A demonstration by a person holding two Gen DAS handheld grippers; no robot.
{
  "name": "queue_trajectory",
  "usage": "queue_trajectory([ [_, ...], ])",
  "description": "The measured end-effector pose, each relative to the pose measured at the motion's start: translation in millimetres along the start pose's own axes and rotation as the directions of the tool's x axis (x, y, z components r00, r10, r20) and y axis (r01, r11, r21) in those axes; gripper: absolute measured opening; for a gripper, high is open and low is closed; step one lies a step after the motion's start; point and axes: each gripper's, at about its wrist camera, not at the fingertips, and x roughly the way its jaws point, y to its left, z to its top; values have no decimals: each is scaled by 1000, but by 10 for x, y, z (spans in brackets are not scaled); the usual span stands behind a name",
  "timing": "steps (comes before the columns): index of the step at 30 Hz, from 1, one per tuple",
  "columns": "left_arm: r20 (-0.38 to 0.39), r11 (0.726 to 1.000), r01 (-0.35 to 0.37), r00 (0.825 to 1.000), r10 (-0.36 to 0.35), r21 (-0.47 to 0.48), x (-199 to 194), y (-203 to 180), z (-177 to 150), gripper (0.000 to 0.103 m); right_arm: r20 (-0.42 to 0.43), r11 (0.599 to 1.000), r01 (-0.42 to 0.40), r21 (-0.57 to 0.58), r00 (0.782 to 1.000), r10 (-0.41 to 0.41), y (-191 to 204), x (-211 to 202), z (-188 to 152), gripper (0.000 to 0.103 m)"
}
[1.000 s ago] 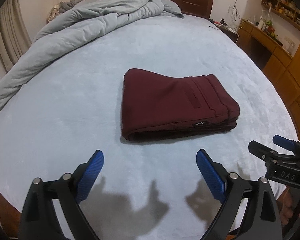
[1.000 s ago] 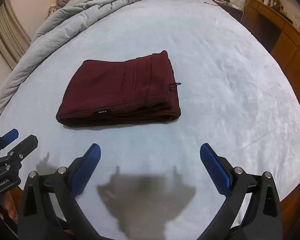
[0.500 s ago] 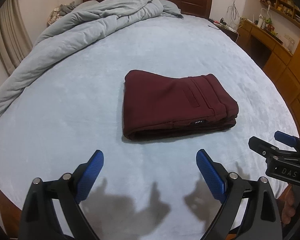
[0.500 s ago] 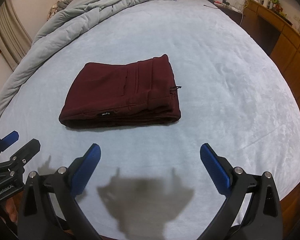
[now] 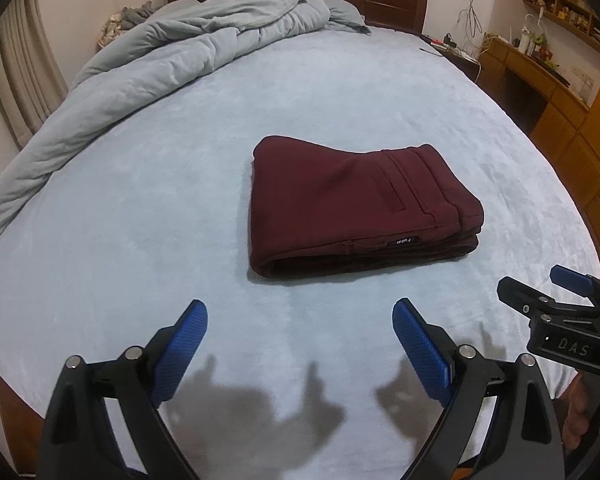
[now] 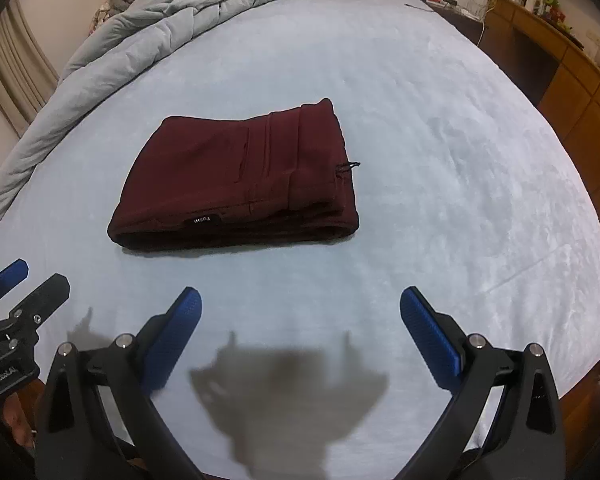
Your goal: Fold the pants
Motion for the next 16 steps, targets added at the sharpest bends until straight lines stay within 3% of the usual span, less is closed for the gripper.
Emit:
queue_trajectory([
  [16, -7, 1000, -5, 1000, 4, -6, 2, 1, -8, 94, -10, 1000, -1, 9, 1000, 1, -38, 42, 2, 99],
])
